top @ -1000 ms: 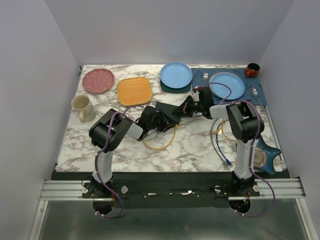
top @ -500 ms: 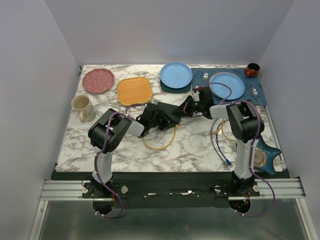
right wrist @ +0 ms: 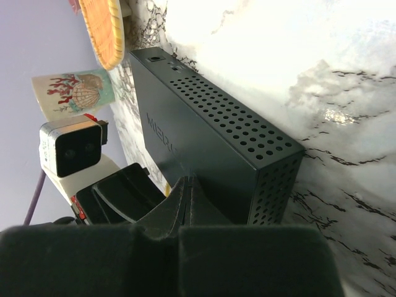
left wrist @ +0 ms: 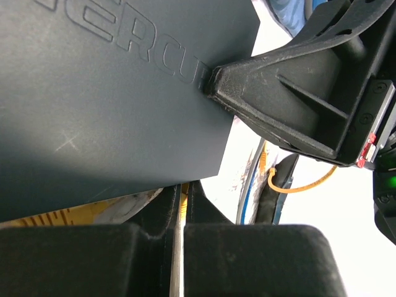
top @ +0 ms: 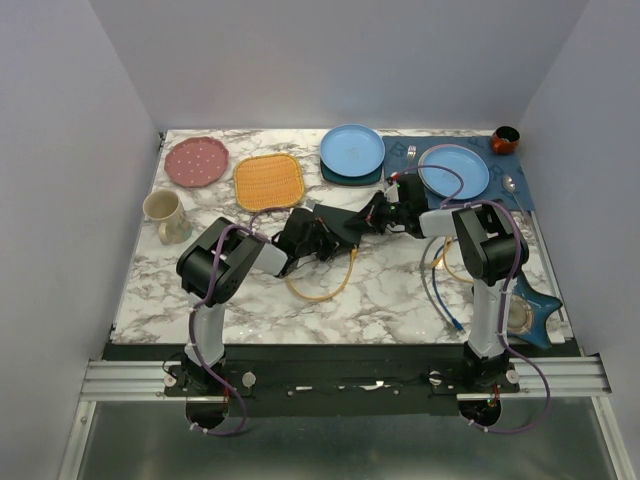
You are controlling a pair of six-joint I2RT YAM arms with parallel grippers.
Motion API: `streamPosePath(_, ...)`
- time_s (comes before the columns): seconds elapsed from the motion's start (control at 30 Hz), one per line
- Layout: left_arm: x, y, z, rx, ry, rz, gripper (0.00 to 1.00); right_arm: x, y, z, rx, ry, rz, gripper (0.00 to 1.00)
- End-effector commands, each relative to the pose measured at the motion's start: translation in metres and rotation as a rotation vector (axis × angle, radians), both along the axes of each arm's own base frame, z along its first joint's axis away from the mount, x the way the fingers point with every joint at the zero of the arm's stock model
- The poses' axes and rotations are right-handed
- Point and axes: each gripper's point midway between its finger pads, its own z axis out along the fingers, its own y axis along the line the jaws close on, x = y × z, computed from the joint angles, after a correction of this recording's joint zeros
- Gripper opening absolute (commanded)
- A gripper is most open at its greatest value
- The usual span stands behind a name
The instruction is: Pull the plug from the switch port
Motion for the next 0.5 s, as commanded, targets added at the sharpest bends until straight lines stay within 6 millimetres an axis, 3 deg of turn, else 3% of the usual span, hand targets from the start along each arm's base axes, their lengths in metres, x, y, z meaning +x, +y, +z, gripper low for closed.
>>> streamPosePath(0.0,-0.015,0.007,-0.030,0.040,0.058,-0.007,0.00,-0.019,-0.007,-0.028,-0.073,0.086,-0.004,0.01)
streamPosePath(0.27,-0.018,0.011,-0.028,0.027,0.048,-0.003,0.00,-0.011,-0.008,-0.004,-0.078,0.025,-0.016,0.01)
streamPosePath(0.47,-0.022,0.014,-0.025,0.019,0.049,-0.003,0.00,-0.009,-0.008,-0.002,-0.088,0.024,-0.014,0.01)
